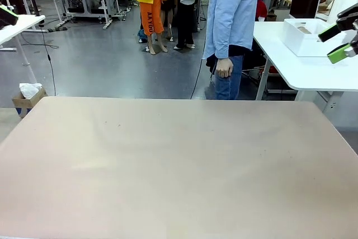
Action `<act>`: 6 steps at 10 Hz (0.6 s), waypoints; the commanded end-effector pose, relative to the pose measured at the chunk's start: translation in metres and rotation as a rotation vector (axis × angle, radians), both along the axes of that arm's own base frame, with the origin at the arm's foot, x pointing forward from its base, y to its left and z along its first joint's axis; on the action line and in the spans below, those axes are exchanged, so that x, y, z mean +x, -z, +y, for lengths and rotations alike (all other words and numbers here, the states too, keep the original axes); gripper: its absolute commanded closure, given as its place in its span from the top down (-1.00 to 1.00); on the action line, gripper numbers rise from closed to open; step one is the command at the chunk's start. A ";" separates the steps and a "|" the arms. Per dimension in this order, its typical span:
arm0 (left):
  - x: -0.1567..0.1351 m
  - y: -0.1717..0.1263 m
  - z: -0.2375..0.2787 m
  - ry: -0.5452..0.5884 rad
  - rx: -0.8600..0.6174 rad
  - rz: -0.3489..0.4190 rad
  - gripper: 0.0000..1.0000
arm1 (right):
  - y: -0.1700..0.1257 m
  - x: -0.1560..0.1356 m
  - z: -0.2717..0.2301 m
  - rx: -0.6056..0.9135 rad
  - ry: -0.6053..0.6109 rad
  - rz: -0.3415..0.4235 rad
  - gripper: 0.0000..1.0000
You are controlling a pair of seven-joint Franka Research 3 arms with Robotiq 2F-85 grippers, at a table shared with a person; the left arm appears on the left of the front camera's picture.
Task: Stack the cups and store them in the basket.
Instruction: Place the stack of Reusable plastic cups into the Pantry Basket.
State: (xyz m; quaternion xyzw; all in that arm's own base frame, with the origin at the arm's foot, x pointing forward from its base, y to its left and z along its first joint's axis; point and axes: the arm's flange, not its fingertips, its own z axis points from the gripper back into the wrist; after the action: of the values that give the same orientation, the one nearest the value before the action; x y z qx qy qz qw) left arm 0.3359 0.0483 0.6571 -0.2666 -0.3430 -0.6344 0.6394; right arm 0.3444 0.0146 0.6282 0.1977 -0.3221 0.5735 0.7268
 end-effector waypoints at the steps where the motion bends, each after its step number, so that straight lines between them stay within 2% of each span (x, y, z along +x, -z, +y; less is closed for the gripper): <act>1: -0.001 -0.003 -0.002 0.005 -0.018 0.002 1.00 | -0.005 0.001 0.001 0.016 0.007 0.010 1.00; 6: -0.001 -0.003 -0.002 0.005 -0.018 0.002 1.00 | -0.005 0.001 0.001 0.016 0.007 0.010 1.00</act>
State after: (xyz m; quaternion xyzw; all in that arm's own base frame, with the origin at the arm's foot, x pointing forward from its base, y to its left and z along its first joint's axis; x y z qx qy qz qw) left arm 0.3359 0.0483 0.6571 -0.2666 -0.3430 -0.6344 0.6394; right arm 0.3443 0.0146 0.6282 0.1977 -0.3220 0.5735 0.7268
